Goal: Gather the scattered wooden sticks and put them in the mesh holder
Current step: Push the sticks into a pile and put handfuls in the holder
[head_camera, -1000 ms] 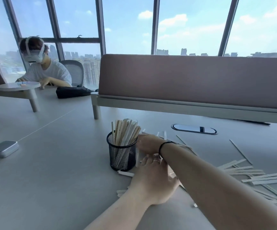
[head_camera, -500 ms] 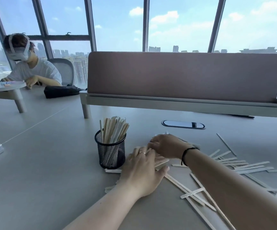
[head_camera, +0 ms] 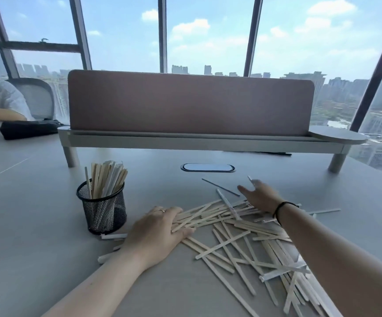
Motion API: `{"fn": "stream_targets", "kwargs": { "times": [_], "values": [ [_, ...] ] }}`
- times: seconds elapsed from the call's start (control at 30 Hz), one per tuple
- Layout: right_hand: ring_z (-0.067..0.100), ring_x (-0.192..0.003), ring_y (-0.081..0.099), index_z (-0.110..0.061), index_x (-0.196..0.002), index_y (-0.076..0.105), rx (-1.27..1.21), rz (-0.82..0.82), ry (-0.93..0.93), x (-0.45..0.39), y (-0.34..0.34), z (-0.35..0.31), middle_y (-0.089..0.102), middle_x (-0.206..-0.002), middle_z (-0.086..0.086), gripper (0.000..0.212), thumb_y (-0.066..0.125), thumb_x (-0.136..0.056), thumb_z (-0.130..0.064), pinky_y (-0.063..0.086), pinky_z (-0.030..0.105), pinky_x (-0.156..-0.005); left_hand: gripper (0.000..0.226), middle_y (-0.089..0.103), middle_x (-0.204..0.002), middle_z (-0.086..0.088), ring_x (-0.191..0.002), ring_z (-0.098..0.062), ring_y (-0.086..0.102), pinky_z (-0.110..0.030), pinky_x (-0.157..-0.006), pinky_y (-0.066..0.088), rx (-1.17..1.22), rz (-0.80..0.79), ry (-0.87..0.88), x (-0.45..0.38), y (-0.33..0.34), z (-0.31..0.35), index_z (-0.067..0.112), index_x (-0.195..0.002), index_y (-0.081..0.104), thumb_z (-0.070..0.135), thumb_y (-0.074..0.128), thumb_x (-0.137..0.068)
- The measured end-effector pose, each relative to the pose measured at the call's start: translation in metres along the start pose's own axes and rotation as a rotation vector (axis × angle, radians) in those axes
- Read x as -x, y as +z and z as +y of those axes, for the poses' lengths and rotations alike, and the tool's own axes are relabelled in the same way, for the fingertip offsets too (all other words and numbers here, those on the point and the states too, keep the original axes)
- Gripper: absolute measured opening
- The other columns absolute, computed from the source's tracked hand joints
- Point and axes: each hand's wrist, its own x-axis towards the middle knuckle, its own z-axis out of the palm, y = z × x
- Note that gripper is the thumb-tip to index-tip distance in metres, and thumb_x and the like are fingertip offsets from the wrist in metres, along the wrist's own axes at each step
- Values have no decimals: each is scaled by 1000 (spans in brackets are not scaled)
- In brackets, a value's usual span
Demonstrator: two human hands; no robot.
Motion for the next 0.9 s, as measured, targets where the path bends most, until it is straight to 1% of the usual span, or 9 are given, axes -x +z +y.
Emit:
{"fn": "stream_targets", "kwargs": {
  "times": [0.03,0.1,0.2,0.33,0.47,0.57,0.63,0.77,0.9],
  "values": [
    [31,-138,41,-20,-148,39,54,-21,7,1,3,4,45,-151,14,82,36,-87,-76,33,46,-112,66,59,-133,7,-122,-17,57,-30,-94,46,14,-9,-3,-1,1,-1,39,-138,48,77,48,-83],
    [27,-143,37,-22,-150,37,71,-54,-81,8,6,-3,41,-156,9,79,31,-91,-75,29,44,-115,68,60,-132,7,-121,-17,58,-32,-95,48,44,-31,-2,-3,4,-4,40,-135,48,81,45,-81],
    [23,-137,47,-34,-149,38,-45,-134,-223,25,11,-26,49,-151,0,74,34,-88,-77,37,39,-111,76,58,-135,12,-124,-13,55,-34,-98,48,67,-51,32,-4,5,-4,40,-135,47,86,38,-76],
    [14,-125,58,-40,-139,50,-90,-158,-360,48,23,-48,62,-136,-13,75,40,-78,-83,45,36,-104,83,45,-146,21,-136,-3,38,-30,-107,36,46,-87,126,1,-2,4,38,-142,42,86,48,-75],
    [7,-110,63,-39,-125,63,-156,-155,-458,73,23,-59,68,-121,-18,50,54,-85,-69,48,30,-98,108,28,-158,18,-146,-6,22,-39,-115,27,19,-137,140,4,-5,5,40,-150,30,98,47,-60],
    [3,-104,63,-37,-117,68,-212,-170,-491,90,19,-65,70,-114,-20,41,57,-87,-63,48,24,-92,112,24,-161,15,-148,-8,20,-41,-117,26,18,-118,123,3,-6,6,40,-151,27,97,50,-58],
    [1,-106,63,-37,-122,65,-245,-232,-505,101,13,-66,69,-116,-21,51,57,-83,-68,48,26,-97,111,32,-158,14,-145,-10,28,-39,-114,30,6,-113,116,4,-5,7,39,-151,28,97,50,-58],
    [0,-127,53,-43,-138,50,-202,-261,-550,120,-9,-52,58,-137,-21,83,55,-67,-85,40,31,-110,98,59,-133,15,-128,-12,47,-36,-102,42,-9,-27,135,5,1,3,42,-136,45,100,46,-57],
    [8,-144,32,-47,-153,20,-49,-316,-541,143,-21,-29,33,-158,-17,114,59,-55,-91,29,39,-118,94,62,-122,12,-118,-15,53,-35,-97,44,-17,32,173,5,5,3,38,-131,56,98,36,-62]
  ]
}}
